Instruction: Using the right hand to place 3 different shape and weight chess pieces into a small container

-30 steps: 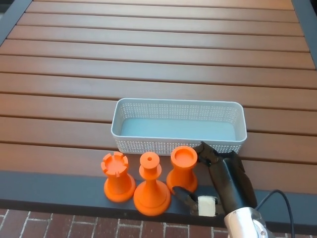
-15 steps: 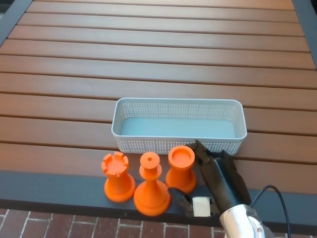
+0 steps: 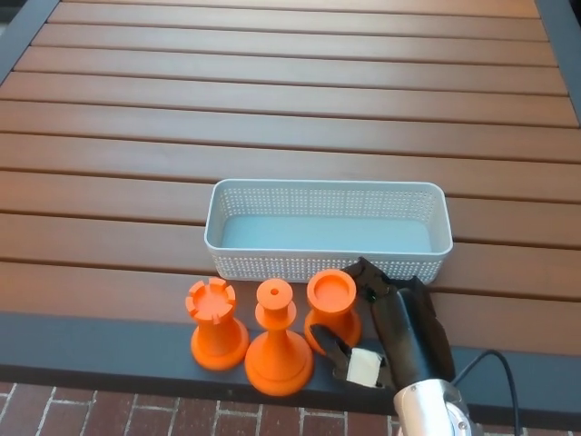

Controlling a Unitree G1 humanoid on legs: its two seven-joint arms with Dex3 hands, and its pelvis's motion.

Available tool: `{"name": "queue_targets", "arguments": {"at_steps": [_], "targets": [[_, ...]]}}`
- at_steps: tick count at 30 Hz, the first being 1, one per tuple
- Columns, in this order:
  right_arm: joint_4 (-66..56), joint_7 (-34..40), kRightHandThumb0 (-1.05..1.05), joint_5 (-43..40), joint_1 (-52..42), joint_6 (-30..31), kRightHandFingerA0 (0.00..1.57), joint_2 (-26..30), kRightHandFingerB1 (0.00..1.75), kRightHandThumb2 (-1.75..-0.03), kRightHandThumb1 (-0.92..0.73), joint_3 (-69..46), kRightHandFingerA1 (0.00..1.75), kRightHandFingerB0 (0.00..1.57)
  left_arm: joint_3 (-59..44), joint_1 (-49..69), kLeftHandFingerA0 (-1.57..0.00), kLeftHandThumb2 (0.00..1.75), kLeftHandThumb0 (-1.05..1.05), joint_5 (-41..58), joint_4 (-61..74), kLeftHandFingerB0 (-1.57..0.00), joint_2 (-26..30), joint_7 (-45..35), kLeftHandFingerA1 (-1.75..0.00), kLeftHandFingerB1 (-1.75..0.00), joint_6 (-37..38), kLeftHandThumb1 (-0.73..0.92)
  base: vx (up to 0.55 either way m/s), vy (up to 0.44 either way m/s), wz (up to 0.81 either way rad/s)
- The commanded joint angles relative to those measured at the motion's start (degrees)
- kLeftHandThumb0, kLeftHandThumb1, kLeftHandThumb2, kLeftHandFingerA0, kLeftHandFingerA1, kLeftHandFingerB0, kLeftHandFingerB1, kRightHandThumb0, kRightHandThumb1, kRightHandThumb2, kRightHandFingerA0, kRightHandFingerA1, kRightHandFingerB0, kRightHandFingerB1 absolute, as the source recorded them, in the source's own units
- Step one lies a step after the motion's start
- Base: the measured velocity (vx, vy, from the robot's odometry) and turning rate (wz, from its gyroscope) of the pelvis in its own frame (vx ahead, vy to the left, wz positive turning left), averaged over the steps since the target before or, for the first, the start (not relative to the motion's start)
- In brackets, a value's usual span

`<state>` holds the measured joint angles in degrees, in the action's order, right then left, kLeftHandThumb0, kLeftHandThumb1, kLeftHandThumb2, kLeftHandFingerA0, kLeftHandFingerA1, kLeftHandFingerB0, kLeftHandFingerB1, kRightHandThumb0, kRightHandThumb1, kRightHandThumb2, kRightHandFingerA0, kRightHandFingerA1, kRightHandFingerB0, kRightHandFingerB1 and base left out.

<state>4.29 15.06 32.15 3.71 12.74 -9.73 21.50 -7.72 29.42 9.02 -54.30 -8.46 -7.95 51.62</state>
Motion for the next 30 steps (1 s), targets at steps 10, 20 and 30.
{"name": "queue_targets", "arguments": {"at_steps": [10, 20, 30], "targets": [[2.5, 4.8, -0.32, 0.1, 0.1, -1.5, 1.56, -0.6, 1.20, -0.99, -0.44, 1.0, 1.40, 1.37, 0.2, 0.9, -1.20, 1.63, -0.09, -0.6, 0.1, -1.09, 0.0, 0.3, -1.67, -1.52, -2.6, 0.28, 0.00, 0.000, 0.00], [6.8, 13.7, -0.26, -1.3, -1.3, -10.6, 1.57, -1.4, 1.69, -1.07, -0.64, -0.2, 1.68, 1.57, 0.4, 1.8, -1.23, 1.67, -0.13, -1.7, -0.4, -1.13, -0.3, 1.8, -1.66, -1.51, -1.4, 0.25, 0.00, 0.000, 0.00], [13.8, 25.4, -0.30, -3.6, -1.4, -27.2, 1.56, -2.5, 1.57, -1.17, -0.57, -3.7, 1.59, 1.46, -0.3, 2.4, -1.31, 1.62, -0.16, 0.3, -0.9, -1.18, -0.9, -0.5, -1.59, -1.47, -2.2, 0.24, 0.00, 0.000, 0.00]]}}
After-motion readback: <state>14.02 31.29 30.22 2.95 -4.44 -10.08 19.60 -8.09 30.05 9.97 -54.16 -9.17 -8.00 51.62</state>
